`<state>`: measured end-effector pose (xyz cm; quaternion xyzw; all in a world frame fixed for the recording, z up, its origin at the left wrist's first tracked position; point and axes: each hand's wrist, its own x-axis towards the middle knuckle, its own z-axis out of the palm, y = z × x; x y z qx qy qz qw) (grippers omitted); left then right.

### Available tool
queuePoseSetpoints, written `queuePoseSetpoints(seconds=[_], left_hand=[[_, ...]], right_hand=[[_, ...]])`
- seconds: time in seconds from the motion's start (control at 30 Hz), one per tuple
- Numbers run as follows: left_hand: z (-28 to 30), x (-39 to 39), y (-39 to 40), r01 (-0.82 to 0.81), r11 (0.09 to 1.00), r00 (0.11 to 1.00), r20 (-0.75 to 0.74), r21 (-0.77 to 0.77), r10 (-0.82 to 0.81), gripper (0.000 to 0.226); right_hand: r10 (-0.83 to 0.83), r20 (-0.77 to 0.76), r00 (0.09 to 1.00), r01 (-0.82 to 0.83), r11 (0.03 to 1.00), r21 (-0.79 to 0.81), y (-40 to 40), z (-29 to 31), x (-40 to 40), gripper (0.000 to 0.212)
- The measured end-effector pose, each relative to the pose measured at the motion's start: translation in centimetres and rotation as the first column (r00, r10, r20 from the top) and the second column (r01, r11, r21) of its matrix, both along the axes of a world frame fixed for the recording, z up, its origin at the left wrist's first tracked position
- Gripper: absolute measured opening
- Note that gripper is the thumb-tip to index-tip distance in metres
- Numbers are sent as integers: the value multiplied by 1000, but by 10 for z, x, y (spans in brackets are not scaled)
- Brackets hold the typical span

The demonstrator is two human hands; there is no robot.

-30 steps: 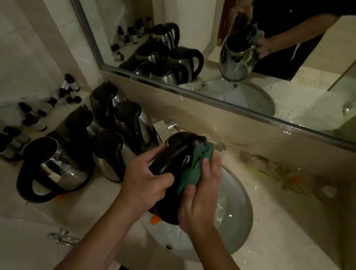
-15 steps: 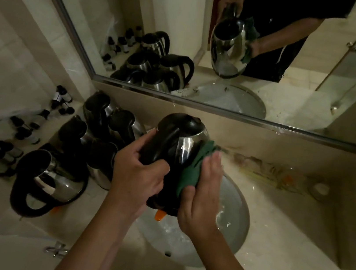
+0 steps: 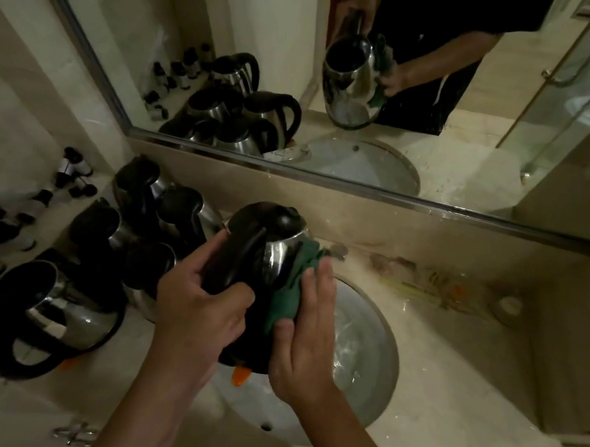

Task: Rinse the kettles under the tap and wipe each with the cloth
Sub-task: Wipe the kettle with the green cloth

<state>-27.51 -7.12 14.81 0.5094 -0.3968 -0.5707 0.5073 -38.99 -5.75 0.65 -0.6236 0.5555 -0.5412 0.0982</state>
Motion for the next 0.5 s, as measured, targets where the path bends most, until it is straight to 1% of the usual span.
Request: queuePoseSetpoints(seconds=[0.03,0.07,0.1,0.17,0.2,0.27,0.37,0.4,0.43,0.47,0.5], left_hand=[[0,0,0,0,1000,1000,5,1,0,52],[1,0,-1,1,1000,1000,6,-3,-1,52],[3,0,-1,2,1000,1000,-1,-8,-2,54],[8,-3,1,21,999,1000,-7,-30,-22,56],[11,-5,2,38,998,999,-11,-43,-38,56],[14,-8,3,51,997,998,-30,-59,-52,56],[12,-4,2,20,998,999,-31,-63,-22,53],[11,-3,0,16,998,999,-32,-59,-18,52],[11,-2,-1,17,998,999,-30,-57,-18,52],[10,-2,-1,20,998,1000,-20,-54,-21,52],[11,-1,-1,23,999,1000,-7,-49,-24,52]], right_hand=[[-12,61,998,10,999,36,-1,9,3,58],[-21,72,997,17,998,59,-3,21,8,58],[-24,22,999,22,998,59,-6,34,13,57],[-28,-145,989,29,1000,8,-12,52,20,56],[-31,-192,981,28,999,-20,-13,55,21,56],[-24,-222,975,12,998,-57,-11,46,16,56],[19,-274,962,-57,990,-132,-4,9,-3,60],[36,-253,967,-75,987,-143,-1,-1,-8,61],[45,-181,982,-71,988,-136,0,-7,-10,62],[46,-56,997,-52,993,-104,1,-7,-10,62],[39,99,994,-34,998,-47,0,0,-8,61]])
